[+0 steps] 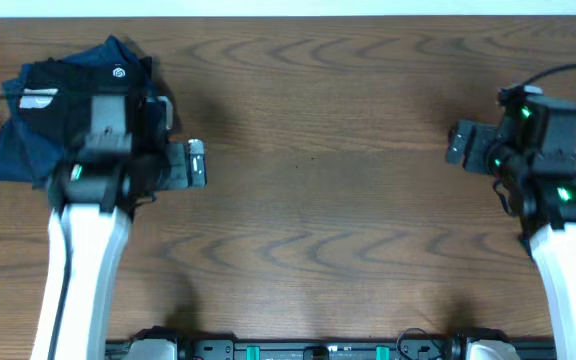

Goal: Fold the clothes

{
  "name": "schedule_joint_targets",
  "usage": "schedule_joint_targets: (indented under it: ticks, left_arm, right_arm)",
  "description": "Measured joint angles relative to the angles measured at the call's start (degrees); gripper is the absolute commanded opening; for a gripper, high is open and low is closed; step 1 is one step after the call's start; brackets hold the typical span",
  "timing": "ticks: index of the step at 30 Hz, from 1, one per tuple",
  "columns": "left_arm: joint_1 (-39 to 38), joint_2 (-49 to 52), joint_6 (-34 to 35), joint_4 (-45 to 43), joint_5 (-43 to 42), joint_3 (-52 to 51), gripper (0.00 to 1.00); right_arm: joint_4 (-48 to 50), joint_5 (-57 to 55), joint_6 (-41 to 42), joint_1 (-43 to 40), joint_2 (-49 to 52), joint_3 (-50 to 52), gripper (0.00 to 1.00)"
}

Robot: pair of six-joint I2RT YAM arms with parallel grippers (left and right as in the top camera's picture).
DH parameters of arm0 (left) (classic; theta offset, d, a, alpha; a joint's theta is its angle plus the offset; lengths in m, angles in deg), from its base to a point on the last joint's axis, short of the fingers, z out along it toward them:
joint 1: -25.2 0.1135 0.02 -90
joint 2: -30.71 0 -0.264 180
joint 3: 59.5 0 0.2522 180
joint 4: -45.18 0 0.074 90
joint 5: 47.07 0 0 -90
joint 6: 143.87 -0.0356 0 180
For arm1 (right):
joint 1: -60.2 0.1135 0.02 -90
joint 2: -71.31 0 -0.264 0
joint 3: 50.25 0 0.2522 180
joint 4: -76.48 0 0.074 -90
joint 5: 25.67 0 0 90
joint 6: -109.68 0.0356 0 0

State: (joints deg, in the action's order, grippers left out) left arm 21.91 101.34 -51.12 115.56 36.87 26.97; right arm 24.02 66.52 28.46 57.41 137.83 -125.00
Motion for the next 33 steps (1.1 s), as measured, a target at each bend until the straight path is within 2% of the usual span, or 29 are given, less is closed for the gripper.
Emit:
schedule_joint_targets:
  ticks: [6,12,17,29,33]
  left_arm:
    - [-4.6,-14.5,0.0,-1.0,4.2,-3.2,0.98]
    - [-8.2,-29.1,0.0,-5.4,6.6,-11.3,0.98]
    - [-8.6,-35.3,0.0,-5.5,7.1,-14.8,0.98]
    - [-8.6,-35.4,0.0,-5.5,7.8,-15.1,0.98]
    - [-8.6,-35.4,0.0,-5.6,7.8,-15.1,0.98]
  right_arm:
    - [-5.5,-1.6,0.0,0.0,-12.9,0.5,0.99]
    - [-5.7,-6.2,1.5,0.0,-31.8,6.6,0.99]
    - [-9.5,-8.3,2.2,0.0,-42.7,11.1,0.99]
    - [-27.3,-8.3,2.6,0.0,-45.8,12.0,0.99]
    - [-29.0,-8.3,2.6,0.0,-45.8,12.1,0.99]
